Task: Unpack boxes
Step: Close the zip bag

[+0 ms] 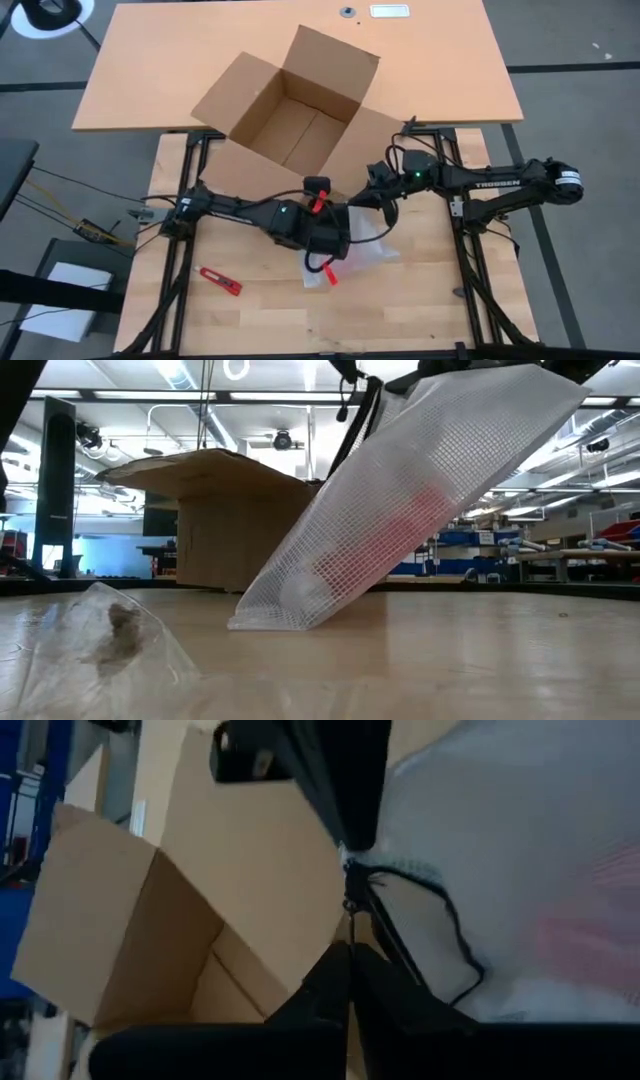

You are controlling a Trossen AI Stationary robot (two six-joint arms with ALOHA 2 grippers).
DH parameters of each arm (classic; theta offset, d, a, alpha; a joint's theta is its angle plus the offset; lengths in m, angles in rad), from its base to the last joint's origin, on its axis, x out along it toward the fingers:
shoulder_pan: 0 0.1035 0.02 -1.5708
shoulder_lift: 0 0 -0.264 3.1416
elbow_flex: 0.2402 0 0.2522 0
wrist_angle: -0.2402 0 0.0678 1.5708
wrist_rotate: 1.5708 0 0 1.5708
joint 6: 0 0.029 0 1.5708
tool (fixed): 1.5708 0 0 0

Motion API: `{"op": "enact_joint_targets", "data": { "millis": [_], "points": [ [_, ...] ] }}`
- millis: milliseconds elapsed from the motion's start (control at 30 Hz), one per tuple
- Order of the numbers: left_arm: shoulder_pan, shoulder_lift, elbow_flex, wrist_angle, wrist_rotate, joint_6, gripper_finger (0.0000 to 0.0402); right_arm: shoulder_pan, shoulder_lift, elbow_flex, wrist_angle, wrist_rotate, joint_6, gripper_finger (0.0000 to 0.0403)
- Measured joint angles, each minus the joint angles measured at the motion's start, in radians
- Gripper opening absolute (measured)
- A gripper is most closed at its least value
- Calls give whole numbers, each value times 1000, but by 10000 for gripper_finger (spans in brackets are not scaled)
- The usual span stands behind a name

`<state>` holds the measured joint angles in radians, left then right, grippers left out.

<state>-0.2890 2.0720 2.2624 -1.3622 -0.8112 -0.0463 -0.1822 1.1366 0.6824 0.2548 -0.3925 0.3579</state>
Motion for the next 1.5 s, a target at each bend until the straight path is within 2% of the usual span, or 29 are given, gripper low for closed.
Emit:
{"op": "enact_joint_targets", "data": {
  "millis": [200,333,433,633,733,833,933,1000,1067,1267,1500],
  "points": [
    [3,4,-154,85,-2,-164,12,-1,2,-4,1,8,27,0],
    [10,5,-172,157,45,-147,12,4,2,-4,-13,-28,-23,0],
    [5,6,-122,187,75,-156,12,10,0,-4,-12,-89,-34,8],
    [9,6,5,193,97,-174,12,9,-3,6,-16,-111,-50,56],
    [7,6,48,197,102,-175,12,16,-3,47,-87,-155,-131,89],
    [9,6,91,161,110,-202,12,25,-5,127,-238,-186,-246,121],
    [10,6,94,174,125,-219,12,39,-7,250,-503,-157,-421,144],
    [9,6,92,182,130,-220,12,52,0,325,-660,-99,-520,152],
    [9,2,92,207,133,-220,12,65,2,380,-738,-46,-539,154],
    [23,-2,93,293,129,-216,12,90,2,428,-758,33,-479,139],
    [38,-6,93,375,157,-219,13,132,2,429,-765,60,-481,112]
  ]
}}
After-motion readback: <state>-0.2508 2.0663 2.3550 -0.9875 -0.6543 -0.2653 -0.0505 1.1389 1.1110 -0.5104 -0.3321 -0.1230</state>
